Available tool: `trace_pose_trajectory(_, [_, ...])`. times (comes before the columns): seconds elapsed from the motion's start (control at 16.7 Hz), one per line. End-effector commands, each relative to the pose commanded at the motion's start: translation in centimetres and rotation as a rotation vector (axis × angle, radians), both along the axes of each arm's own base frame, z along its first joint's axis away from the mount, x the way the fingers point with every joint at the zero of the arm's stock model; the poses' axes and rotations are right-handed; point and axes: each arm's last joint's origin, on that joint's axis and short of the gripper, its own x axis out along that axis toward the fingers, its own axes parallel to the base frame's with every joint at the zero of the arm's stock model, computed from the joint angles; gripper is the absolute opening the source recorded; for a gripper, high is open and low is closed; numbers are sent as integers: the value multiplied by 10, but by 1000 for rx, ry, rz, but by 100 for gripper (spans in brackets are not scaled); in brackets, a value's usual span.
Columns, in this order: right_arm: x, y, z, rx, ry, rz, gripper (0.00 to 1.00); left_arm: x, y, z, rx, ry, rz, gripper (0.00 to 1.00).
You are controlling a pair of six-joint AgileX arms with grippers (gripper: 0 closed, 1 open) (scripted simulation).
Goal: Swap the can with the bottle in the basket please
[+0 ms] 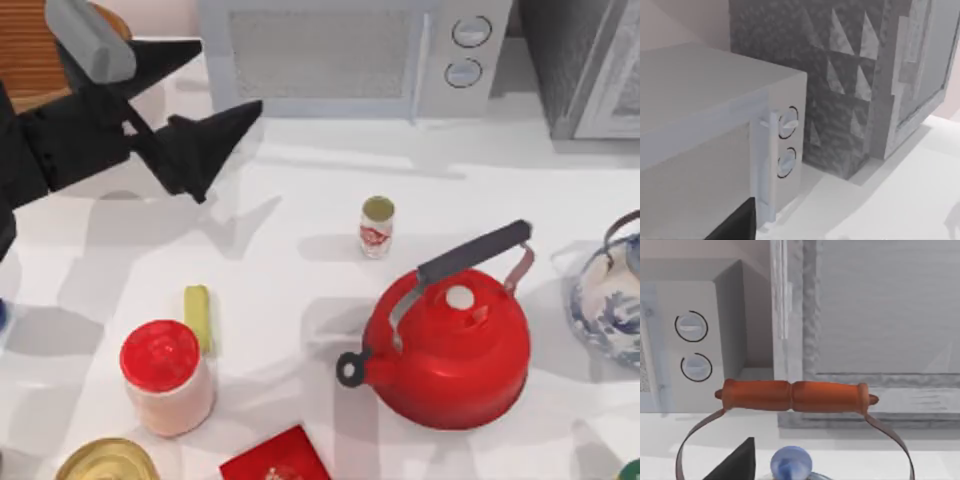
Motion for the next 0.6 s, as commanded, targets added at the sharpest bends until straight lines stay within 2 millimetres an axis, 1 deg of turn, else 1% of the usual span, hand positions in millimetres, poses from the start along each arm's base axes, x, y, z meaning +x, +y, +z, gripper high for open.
trace_pose_trajectory(0.12, [0,0,0,0,0,0,100,-45,18,24,-1,-33,127,100])
trace_pose_trajectory(0.18, [0,0,0,0,0,0,100,-68,26,31,-2,-50,194,100])
trace_pose_trajectory(0.3, [0,0,0,0,0,0,100,-111,39,34,-5,-80,332,100])
trace_pose_trajectory(0.42, [0,0,0,0,0,0,100,-146,49,25,-5,-99,472,100])
trace_pose_trajectory(0.48, [0,0,0,0,0,0,100,-160,54,17,-5,-103,541,100])
trace_pose_trajectory(0.6, [0,0,0,0,0,0,100,-181,60,-2,1,-99,673,100])
